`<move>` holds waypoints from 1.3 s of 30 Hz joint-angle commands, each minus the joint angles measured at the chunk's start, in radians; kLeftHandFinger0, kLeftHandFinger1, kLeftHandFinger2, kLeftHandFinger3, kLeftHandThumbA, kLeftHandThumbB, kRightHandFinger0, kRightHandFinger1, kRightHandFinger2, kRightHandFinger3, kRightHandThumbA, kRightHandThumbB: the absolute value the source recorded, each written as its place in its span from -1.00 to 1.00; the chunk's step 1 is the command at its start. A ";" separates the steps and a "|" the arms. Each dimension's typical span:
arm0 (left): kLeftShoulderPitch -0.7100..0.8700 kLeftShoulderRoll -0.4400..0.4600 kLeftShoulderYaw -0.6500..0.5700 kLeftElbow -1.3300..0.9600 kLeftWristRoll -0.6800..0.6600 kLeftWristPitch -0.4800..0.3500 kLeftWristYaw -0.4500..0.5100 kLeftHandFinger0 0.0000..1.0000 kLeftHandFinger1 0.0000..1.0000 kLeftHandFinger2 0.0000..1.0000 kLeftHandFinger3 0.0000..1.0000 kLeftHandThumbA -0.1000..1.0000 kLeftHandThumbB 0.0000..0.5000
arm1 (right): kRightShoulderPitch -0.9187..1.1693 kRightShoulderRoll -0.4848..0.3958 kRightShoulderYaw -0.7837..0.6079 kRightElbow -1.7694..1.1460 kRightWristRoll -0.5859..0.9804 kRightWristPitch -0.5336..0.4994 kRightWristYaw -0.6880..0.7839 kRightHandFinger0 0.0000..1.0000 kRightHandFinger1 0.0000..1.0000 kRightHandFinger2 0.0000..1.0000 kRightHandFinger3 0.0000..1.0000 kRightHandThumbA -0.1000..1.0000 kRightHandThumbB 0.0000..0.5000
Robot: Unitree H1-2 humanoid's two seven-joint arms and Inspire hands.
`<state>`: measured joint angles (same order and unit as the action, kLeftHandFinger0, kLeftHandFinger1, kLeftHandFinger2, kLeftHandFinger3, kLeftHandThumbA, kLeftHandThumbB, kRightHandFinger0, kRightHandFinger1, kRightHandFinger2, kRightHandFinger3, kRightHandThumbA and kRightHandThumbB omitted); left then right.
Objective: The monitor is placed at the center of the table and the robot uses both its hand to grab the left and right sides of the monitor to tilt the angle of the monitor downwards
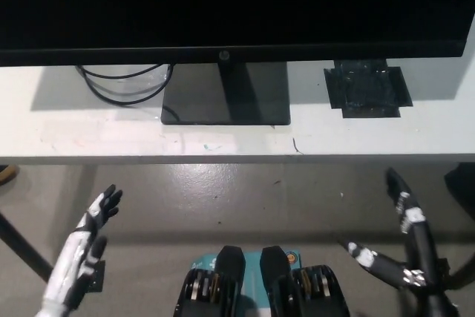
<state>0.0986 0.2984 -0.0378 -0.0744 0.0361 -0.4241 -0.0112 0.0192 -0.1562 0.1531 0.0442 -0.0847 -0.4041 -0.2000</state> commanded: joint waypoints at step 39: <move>-0.646 0.621 0.239 0.309 0.104 0.312 -0.141 1.00 1.00 1.00 1.00 1.00 0.61 | -0.776 -0.369 -0.216 0.467 0.113 0.207 0.334 1.00 1.00 1.00 1.00 1.00 0.86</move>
<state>-0.4589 0.8487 0.2385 0.1799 0.0810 -0.1734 -0.1070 -0.6591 -0.4876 -0.0689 0.4619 0.0070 -0.2150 0.0592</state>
